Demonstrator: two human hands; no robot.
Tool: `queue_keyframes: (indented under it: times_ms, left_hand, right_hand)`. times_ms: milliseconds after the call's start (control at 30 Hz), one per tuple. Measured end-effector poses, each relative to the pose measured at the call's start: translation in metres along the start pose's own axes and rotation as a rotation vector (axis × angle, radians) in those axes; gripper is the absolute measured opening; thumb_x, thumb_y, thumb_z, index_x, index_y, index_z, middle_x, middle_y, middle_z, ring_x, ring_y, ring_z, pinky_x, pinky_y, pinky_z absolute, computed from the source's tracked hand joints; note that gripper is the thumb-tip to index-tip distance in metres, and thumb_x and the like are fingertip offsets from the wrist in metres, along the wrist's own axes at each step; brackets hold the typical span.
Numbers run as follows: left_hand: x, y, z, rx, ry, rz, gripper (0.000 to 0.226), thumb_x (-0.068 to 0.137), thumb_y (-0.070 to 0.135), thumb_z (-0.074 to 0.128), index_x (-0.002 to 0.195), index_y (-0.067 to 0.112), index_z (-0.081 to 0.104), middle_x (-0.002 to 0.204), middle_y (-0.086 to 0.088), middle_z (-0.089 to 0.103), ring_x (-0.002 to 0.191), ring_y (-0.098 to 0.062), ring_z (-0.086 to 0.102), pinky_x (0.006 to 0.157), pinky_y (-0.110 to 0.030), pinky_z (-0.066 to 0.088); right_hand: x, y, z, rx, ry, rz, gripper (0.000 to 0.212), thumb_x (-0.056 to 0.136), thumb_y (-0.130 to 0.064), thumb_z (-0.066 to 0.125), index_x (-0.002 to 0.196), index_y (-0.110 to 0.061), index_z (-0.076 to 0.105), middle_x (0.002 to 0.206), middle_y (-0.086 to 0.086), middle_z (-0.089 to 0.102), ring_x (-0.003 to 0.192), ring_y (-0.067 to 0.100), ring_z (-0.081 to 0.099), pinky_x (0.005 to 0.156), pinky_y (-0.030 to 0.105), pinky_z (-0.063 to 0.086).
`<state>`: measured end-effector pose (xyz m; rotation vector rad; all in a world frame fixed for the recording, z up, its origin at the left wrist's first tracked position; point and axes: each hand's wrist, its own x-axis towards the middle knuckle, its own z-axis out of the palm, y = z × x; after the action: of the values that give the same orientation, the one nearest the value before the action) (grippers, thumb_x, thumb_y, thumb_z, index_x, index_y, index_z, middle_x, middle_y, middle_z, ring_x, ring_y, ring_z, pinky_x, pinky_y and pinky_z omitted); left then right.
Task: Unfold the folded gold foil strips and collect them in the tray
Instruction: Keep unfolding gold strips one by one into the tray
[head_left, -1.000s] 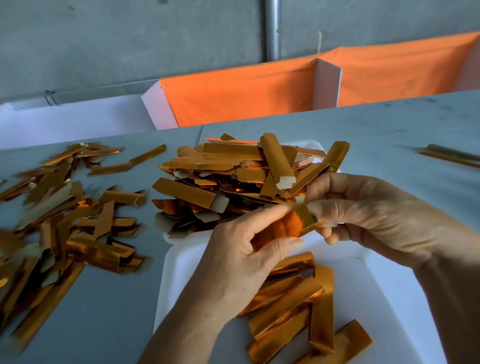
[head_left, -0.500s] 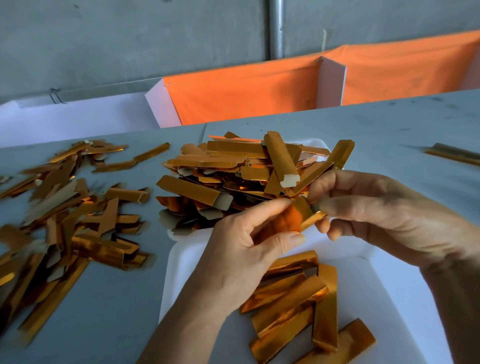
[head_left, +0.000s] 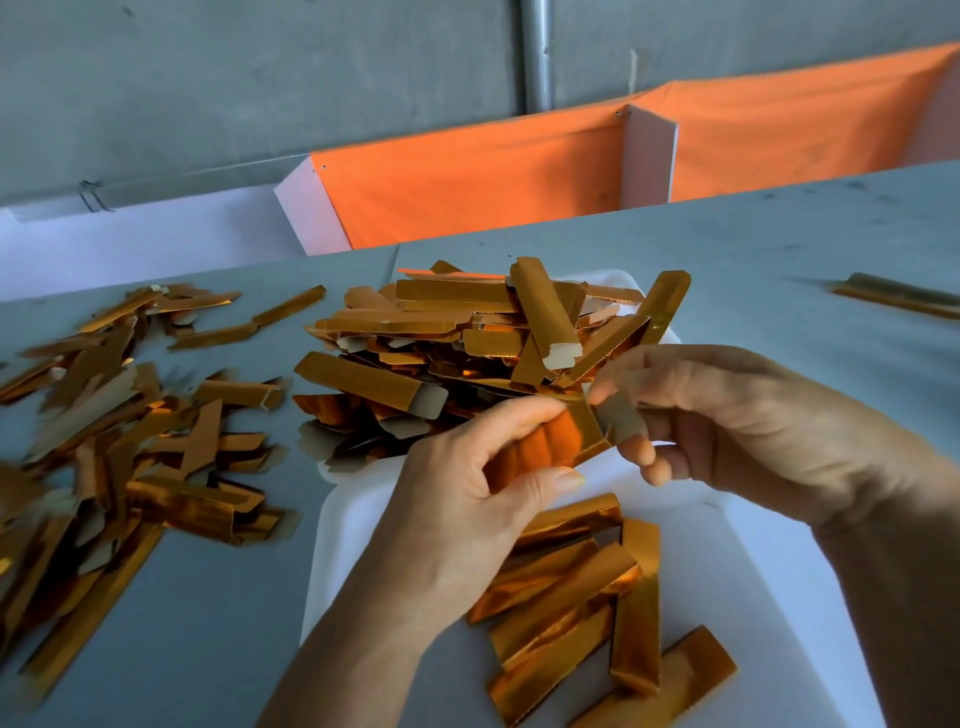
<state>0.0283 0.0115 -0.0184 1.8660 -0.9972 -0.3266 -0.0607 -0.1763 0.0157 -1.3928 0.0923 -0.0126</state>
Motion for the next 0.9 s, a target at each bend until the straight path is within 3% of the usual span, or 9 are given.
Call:
queue_keyframes:
  times_ms: [200,300,467,667,900]
  left_hand:
    - [-0.0001,0.0003,0.0002,-0.015,0.0,0.0,0.049,0.069,0.057,0.062,0.116,0.054,0.053,0.11,0.021,0.065,0.106,0.0,0.06,0.084,-0.019,0.053]
    - [-0.0009,0.0017,0.0002,0.019,-0.014,-0.005,0.046,0.073,0.051,0.065,0.118,0.049,0.056,0.11,0.021,0.065,0.105,0.0,0.06,0.084,-0.021,0.054]
    - [-0.0015,0.004,0.0012,0.056,-0.065,-0.024,0.055,0.074,0.057,0.058,0.126,0.04,0.054,0.117,0.016,0.062,0.111,-0.007,0.058,0.088,-0.029,0.054]
    - [-0.0018,0.0042,0.0003,0.051,-0.041,-0.026,0.052,0.07,0.056,0.058,0.121,0.045,0.055,0.115,0.021,0.062,0.11,0.0,0.057,0.087,-0.025,0.054]
    - [-0.0013,0.0039,0.001,0.053,-0.038,-0.027,0.048,0.072,0.058,0.06,0.119,0.045,0.056,0.112,0.02,0.064,0.107,0.001,0.059,0.085,-0.022,0.054]
  right_hand:
    - [0.002,0.0023,-0.0039,0.129,-0.061,0.048,0.022,0.069,-0.021,0.07,0.087,-0.008,0.07,0.061,0.006,0.058,0.054,0.012,0.058,0.048,0.02,0.051]
    - [0.0035,0.0019,-0.0012,0.07,-0.037,0.066,0.014,0.067,-0.019,0.079,0.075,-0.014,0.069,0.059,0.004,0.055,0.05,0.012,0.055,0.046,0.019,0.048]
    - [0.0073,0.0043,0.0034,-0.055,-0.015,0.143,0.016,0.058,-0.028,0.076,0.062,-0.019,0.064,0.056,0.003,0.053,0.047,0.012,0.049,0.044,0.018,0.045]
    - [0.0052,0.0031,0.001,-0.021,-0.022,0.158,0.024,0.061,-0.025,0.073,0.074,-0.011,0.059,0.056,0.005,0.055,0.046,0.014,0.052,0.045,0.019,0.048]
    - [0.0062,0.0039,0.0045,-0.057,-0.011,0.151,0.028,0.06,-0.024,0.074,0.076,-0.01,0.056,0.057,0.005,0.054,0.045,0.012,0.05,0.043,0.018,0.045]
